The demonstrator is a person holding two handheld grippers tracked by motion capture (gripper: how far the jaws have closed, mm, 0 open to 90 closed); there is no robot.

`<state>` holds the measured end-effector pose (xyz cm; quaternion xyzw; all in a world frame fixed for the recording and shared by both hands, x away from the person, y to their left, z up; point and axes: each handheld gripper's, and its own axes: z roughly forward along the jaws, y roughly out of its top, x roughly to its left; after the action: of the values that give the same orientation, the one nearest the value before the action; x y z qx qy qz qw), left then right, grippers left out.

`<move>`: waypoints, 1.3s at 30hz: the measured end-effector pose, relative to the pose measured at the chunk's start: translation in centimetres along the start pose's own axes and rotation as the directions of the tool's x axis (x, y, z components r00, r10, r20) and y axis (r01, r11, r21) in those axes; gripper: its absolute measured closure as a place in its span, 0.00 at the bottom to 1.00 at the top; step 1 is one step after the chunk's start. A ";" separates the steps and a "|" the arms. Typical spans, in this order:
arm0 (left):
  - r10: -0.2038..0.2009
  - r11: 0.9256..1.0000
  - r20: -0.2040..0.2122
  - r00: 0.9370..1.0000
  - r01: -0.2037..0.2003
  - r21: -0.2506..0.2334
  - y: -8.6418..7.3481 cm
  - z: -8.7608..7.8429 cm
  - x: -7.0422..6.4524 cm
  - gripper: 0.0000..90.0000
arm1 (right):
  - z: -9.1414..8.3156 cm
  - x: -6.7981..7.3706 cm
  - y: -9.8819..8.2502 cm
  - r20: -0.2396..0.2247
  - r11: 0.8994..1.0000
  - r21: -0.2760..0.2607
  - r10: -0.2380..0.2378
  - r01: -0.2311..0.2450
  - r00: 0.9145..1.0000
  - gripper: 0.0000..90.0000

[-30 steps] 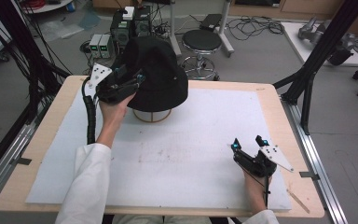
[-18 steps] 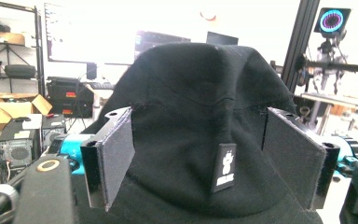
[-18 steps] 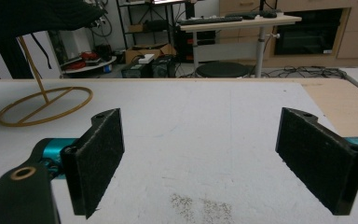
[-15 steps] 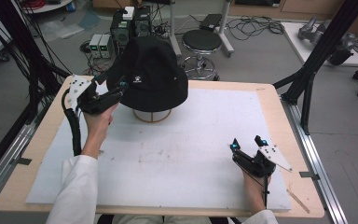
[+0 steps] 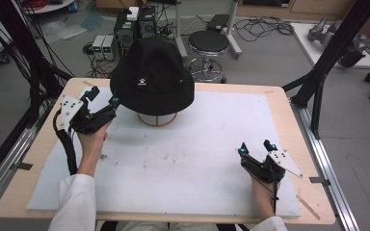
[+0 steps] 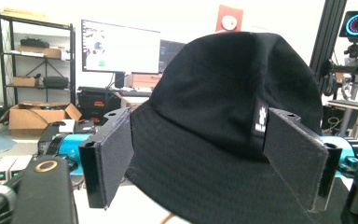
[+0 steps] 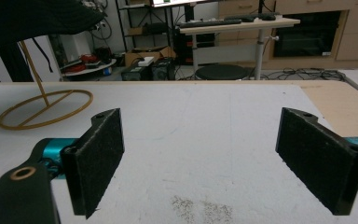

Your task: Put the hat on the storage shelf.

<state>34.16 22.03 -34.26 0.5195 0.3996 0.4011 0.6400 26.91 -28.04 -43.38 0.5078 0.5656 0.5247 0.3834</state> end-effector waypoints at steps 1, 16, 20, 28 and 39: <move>0.002 1.000 0.000 1.000 -0.002 0.000 -0.2 -0.2 0.0 0.27 | 0.0 0.0 0.0 0.000 1.000 0.000 0.002 -0.002 1.000 0.16; -0.003 1.000 -0.083 0.997 0.005 0.031 -2.9 -3.2 2.1 0.27 | -0.1 0.1 0.0 0.000 1.000 0.002 0.003 -0.003 1.000 0.16; -0.010 0.999 -0.106 0.994 0.014 0.035 -3.7 -4.3 2.7 0.27 | -0.1 0.0 0.0 0.003 1.000 0.001 0.002 -0.002 1.000 0.16; 0.006 0.998 -0.148 0.989 0.003 0.061 -5.1 -5.7 3.5 0.27 | -0.1 0.1 0.0 0.002 1.000 0.000 -0.001 0.001 1.000 0.16; 0.035 0.993 -0.162 0.986 -0.016 0.116 -6.5 -7.3 3.4 0.26 | -0.2 0.1 -0.1 0.006 1.000 -0.003 0.006 -0.006 1.000 0.15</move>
<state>29.23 26.76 -42.05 0.5257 0.4664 0.4271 0.5690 26.65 -28.00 -43.44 0.5103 0.5623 0.5251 0.3844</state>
